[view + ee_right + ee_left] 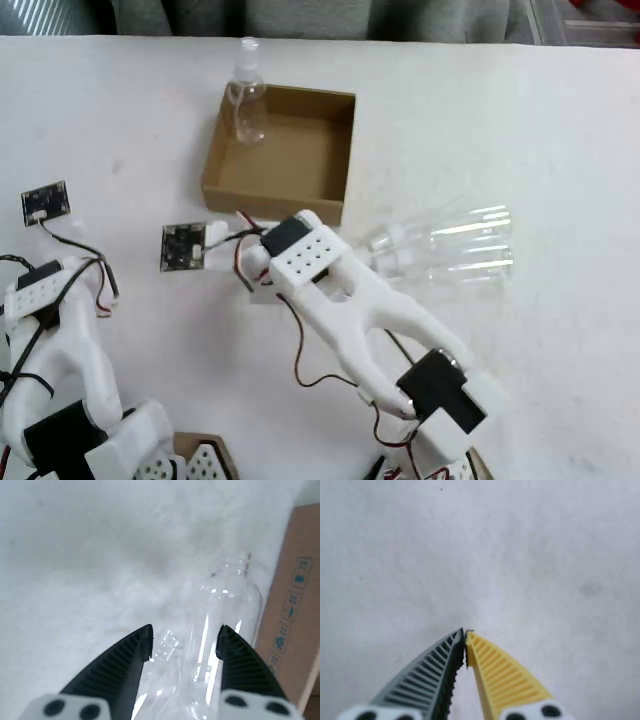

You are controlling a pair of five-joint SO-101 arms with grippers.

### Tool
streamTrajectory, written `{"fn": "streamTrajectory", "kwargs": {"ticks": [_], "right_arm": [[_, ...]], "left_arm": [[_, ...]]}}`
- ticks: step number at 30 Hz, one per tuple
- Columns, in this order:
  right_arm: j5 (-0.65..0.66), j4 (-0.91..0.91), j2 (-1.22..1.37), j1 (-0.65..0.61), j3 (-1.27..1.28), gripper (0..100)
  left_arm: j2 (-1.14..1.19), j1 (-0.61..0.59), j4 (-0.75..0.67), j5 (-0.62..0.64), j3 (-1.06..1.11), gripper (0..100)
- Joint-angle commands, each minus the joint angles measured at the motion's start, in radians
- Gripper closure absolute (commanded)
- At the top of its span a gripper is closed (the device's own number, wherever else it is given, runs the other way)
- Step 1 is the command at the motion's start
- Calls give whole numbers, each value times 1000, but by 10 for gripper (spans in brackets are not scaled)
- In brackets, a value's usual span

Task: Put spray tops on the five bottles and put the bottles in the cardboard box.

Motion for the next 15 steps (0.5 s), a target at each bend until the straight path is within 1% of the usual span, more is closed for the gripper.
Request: {"fn": "streamTrajectory", "kwargs": {"ticks": [1, 7, 12, 15], "right_arm": [[3, 65, -102, -4, -12, 807], [2, 56, -303, -4, 126, 807], [-118, 61, -444, 13, 238, 807], [-137, 120, -469, 28, 269, 807]], "left_arm": [[-33, 15, -20, -9, -3, 976], [-33, 15, -20, -9, -3, 976], [-33, 15, -21, -9, -5, 976], [-33, 15, -21, -9, -5, 976]]}}
